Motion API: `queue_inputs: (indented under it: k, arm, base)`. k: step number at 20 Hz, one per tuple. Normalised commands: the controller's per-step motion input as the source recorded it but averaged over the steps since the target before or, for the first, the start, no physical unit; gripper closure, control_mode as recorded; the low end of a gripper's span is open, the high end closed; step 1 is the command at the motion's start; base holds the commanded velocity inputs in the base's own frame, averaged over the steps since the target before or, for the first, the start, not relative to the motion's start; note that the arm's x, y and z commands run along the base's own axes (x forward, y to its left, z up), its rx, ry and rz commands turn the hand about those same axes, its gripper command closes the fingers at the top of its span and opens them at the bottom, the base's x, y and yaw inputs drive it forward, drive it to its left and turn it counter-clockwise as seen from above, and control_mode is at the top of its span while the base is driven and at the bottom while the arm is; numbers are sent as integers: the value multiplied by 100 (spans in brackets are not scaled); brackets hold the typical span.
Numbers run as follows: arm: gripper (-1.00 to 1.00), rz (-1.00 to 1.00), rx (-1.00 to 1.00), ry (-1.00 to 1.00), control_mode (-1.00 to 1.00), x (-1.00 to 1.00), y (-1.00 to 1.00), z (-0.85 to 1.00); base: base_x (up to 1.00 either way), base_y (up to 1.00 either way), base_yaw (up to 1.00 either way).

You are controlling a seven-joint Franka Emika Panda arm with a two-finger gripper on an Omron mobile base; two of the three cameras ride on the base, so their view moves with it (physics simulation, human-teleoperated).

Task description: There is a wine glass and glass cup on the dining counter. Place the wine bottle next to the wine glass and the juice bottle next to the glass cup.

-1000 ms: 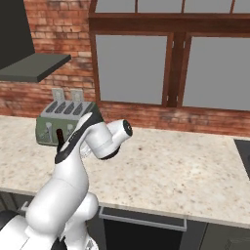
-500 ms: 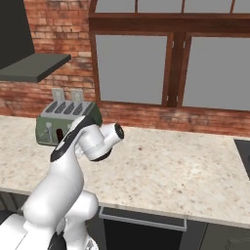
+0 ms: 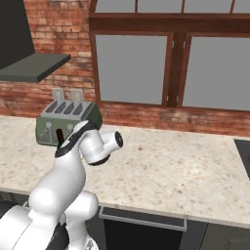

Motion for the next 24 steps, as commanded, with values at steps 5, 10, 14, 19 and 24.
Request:
queue_inputs:
  k: [5, 10, 14, 19, 24]
  arm:
    - [-100, 0, 5, 0, -100, 15, 12, -26]
    - [-100, 1, 2, 0, -100, 7, 19, -24]
    - [-100, 2, 3, 0, -100, 0, 18, -14]
    - [-100, 1, 3, 0, -100, 3, 13, -5]
    - [-100, 0, 3, 0, -100, 7, 11, -1]
  base:
    - [0, 0, 0]
    - [0, 0, 0]
    - [0, 0, 0]
    - [0, 0, 0]
    - [0, 0, 0]
